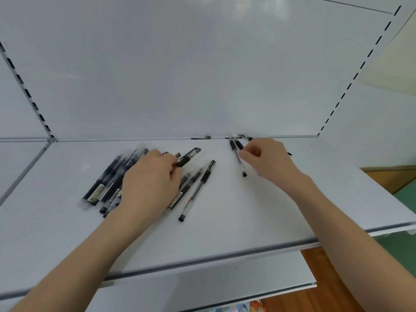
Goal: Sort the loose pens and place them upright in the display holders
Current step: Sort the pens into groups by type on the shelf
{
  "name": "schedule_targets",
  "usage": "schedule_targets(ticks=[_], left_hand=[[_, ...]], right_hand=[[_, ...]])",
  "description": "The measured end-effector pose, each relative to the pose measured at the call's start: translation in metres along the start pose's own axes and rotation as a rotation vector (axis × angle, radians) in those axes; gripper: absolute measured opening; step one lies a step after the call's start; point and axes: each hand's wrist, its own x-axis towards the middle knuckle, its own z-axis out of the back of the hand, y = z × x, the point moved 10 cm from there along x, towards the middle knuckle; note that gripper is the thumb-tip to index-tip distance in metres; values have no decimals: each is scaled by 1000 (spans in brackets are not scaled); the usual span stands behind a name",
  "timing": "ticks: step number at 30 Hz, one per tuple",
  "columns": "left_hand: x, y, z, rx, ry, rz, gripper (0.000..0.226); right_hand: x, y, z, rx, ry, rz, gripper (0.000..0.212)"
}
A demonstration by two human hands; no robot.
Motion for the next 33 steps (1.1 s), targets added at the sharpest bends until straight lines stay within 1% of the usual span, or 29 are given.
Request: schedule_targets(ticks=[3, 6, 7, 9, 11, 12, 14, 15, 18, 19, 20, 21, 23, 24, 26, 28, 30, 33], left_hand=[[0, 0, -11, 100, 52, -26, 26], [3, -2, -16, 137, 83, -56, 27], [3, -3, -17, 142, 90, -61, 26], [4, -6, -14, 97, 62, -78, 23], [5, -11, -5, -58, 3, -98, 20], [6, -13, -2, -164, -7, -89, 25], [10, -14, -1, -375, 21, -14, 34], [12, -13, -2, -477, 27, 36, 35], [16, -1, -4, -754, -1, 192, 33], [16, 4, -5, -817, -1, 232, 31], [17, 8, -7, -874, 10, 268, 28], [16, 12, -9, -933, 29, 302, 26], [12, 16, -12, -1017, 70, 344, 23], [10, 18, -12, -1017, 83, 348, 23], [6, 20, -11, -989, 97, 342, 22], [3, 22, -10, -981, 104, 340, 21], [2, 24, -8, -982, 104, 345, 20], [1, 28, -7, -987, 103, 353, 20]], right_hand=[[-3, -11, -14, -254, 132, -59, 27], [-2, -13, -23, -346, 149, -73, 26], [-1, -13, -25, -353, 152, -72, 31], [0, -10, -24, -263, 138, -52, 35], [-4, 0, -17, -50, 95, -21, 29], [-8, 9, -16, 75, 101, 0, 25], [-20, 36, -22, 309, 185, 66, 17], [-27, 50, -27, 369, 242, 109, 16], [-33, 79, -45, 392, 412, 223, 12], [-28, 81, -48, 383, 432, 244, 9], [-16, 80, -49, 350, 403, 264, 7], [0, 78, -47, 294, 326, 284, 8], [38, 67, -44, 117, 155, 295, 14], [56, 61, -48, 30, 114, 288, 16], [81, 54, -66, -150, 122, 293, 19], [95, 50, -82, -284, 153, 292, 16], [99, 52, -90, -348, 167, 296, 14], [101, 55, -93, -402, 166, 302, 23]])
